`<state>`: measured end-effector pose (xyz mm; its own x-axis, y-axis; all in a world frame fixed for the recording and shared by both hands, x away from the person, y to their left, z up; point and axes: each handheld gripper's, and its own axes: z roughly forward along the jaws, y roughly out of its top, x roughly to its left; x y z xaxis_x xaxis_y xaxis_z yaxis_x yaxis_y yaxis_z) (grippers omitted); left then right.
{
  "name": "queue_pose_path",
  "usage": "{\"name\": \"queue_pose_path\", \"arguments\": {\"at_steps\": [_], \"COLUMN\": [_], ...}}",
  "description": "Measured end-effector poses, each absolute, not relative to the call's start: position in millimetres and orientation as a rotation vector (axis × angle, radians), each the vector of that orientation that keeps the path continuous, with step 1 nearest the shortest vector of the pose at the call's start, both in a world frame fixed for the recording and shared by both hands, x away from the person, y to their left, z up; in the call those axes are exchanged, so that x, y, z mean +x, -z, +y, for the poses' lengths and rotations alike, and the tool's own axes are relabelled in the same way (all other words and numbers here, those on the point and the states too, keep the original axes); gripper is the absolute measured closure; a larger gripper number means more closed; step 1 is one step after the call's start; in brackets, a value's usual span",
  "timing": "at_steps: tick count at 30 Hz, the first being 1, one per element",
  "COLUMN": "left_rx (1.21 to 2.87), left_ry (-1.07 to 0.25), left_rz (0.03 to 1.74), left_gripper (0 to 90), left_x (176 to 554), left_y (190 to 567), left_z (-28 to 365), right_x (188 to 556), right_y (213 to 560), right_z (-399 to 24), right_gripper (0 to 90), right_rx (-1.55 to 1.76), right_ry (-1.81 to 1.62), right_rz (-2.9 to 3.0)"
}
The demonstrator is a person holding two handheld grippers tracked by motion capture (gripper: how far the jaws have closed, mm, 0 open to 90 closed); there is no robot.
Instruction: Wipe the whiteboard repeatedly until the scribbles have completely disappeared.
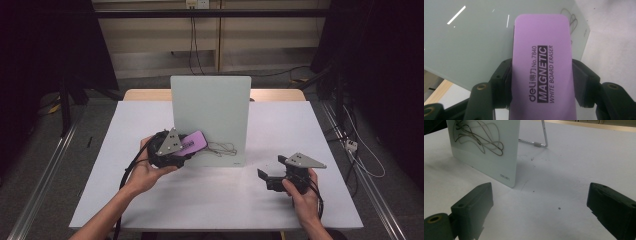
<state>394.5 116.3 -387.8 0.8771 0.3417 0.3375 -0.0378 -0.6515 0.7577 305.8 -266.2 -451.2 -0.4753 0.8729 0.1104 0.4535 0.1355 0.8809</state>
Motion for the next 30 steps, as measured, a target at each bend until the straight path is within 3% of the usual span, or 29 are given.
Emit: {"name": "queue_pose_path", "arguments": {"at_steps": [30], "left_rx": [2.282], "left_ry": [-0.576], "left_rz": [0.198], "left_gripper": [41.1], "left_x": [395.2], "left_y": [399.0], "left_z": [103.4], "right_x": [306.3], "right_y": [451.0], "right_z": [-264.9], "right_gripper": [6.4], "right_rx": [1.268], "right_ry": [-1.300], "right_rz": [1.994]}}
